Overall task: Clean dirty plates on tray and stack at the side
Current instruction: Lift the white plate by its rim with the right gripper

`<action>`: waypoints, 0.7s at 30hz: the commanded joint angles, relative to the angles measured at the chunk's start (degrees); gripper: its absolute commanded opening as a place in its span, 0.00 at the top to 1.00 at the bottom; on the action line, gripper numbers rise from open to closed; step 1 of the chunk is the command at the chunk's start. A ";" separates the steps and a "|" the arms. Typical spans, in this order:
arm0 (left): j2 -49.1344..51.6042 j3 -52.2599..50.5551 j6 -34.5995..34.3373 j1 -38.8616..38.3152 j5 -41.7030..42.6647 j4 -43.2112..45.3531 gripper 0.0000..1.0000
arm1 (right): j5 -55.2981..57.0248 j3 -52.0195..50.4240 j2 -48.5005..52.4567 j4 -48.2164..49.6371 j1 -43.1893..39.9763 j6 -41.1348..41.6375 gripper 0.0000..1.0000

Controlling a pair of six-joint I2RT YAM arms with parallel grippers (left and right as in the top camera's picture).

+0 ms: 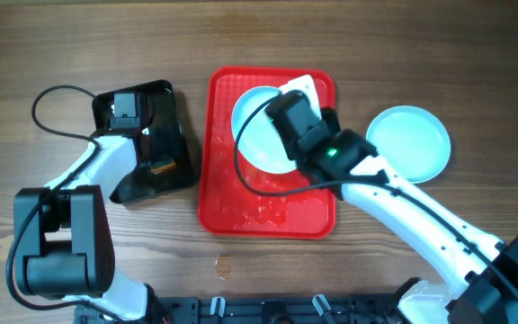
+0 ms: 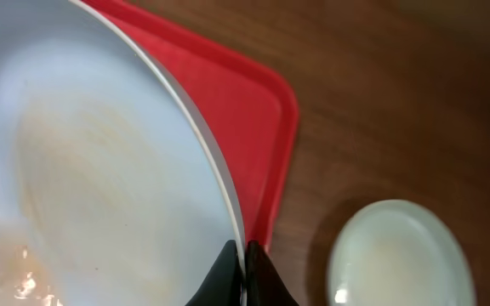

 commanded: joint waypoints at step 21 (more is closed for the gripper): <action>0.24 -0.70 0.33 0.15 -0.92 -0.02 0.00 | 33.00 0.74 -0.59 0.39 16.85 -5.11 0.96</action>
